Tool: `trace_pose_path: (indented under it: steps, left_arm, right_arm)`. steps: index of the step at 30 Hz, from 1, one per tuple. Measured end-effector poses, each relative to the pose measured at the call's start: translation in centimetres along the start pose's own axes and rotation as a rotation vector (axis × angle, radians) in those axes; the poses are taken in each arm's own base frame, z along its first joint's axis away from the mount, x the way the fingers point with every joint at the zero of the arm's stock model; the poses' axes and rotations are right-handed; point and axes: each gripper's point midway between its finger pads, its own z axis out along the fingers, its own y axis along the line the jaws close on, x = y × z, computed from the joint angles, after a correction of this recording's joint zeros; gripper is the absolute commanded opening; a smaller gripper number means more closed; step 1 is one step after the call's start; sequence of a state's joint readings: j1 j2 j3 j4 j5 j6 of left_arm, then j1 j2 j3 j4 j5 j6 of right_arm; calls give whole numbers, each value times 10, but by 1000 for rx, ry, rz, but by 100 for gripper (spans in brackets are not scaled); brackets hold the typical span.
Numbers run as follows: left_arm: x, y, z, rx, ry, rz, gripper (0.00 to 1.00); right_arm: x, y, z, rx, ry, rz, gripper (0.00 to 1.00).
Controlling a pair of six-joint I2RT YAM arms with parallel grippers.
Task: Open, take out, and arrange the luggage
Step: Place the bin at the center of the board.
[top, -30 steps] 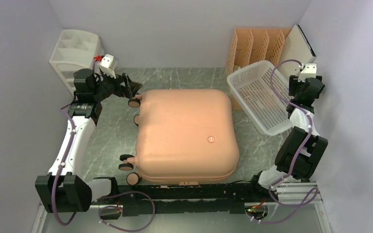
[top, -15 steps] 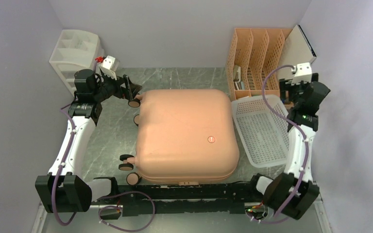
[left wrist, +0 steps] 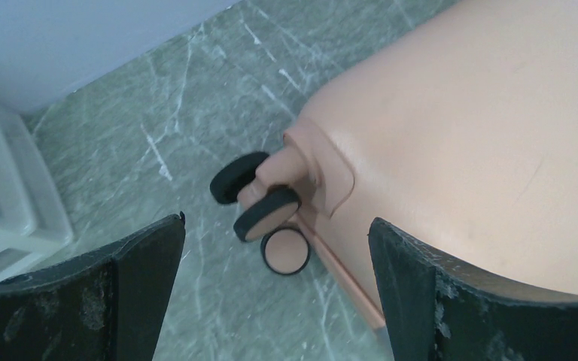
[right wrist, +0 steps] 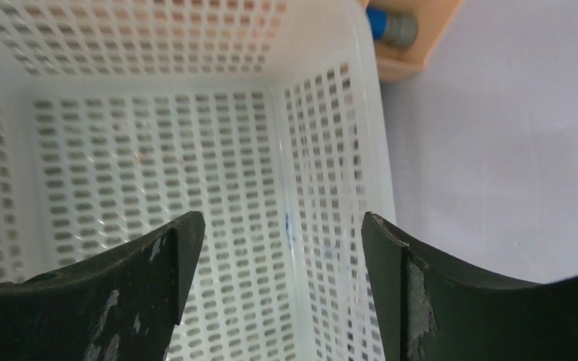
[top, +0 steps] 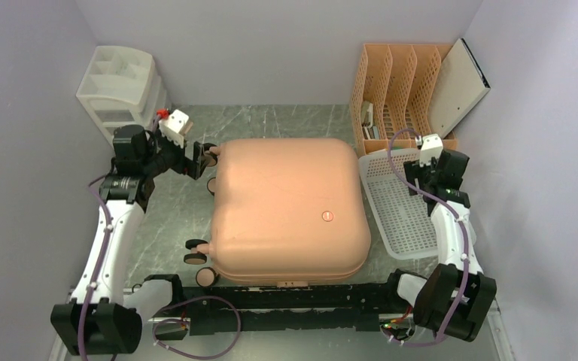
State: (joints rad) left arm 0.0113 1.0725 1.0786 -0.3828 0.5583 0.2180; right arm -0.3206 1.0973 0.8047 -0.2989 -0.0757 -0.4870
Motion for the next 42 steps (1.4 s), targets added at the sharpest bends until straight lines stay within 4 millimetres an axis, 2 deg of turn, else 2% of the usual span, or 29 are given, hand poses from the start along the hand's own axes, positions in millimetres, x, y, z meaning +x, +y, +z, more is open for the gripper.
trace_pose_path:
  steps: [5,9,12,17,24,27,29,32,33,36,38,42]
  left_arm:
    - [26,-6,-17,-27,44,70,97]
    - [41,-4,-19,-46,81,94,96]
    - [48,-2,-20,-57,107,99,96]
    - [52,1,-22,-75,119,106,97]
    - [59,-2,-23,-76,125,102,97]
    - [59,-1,-23,-77,124,102,97]
    - [59,-1,-23,-77,123,100,96]
    - [60,-2,-22,-78,120,93,96]
    - [61,-2,-22,-78,121,90,96]
    - [61,-2,-22,-79,119,87,97]
    - [62,-3,-23,-79,117,87,97]
    - [66,-5,-24,-77,122,84,96]
  right_arm:
    - [48,-6,9,68,144,-18,82]
    - [83,-24,16,138,256,-4,82]
    - [91,-43,17,219,286,-13,82]
    - [97,-64,13,340,300,-44,82]
    - [90,-80,5,427,287,-56,80]
    - [76,-69,-2,358,215,-48,68]
    - [54,-58,-12,294,116,-42,63]
    - [9,-47,-23,206,-31,-20,60]
    - [-5,-44,-22,169,-62,-9,59]
    - [-25,-37,-7,89,-83,13,58]
    - [-14,-28,13,36,-35,33,58]
    - [28,-9,41,-31,101,57,59]
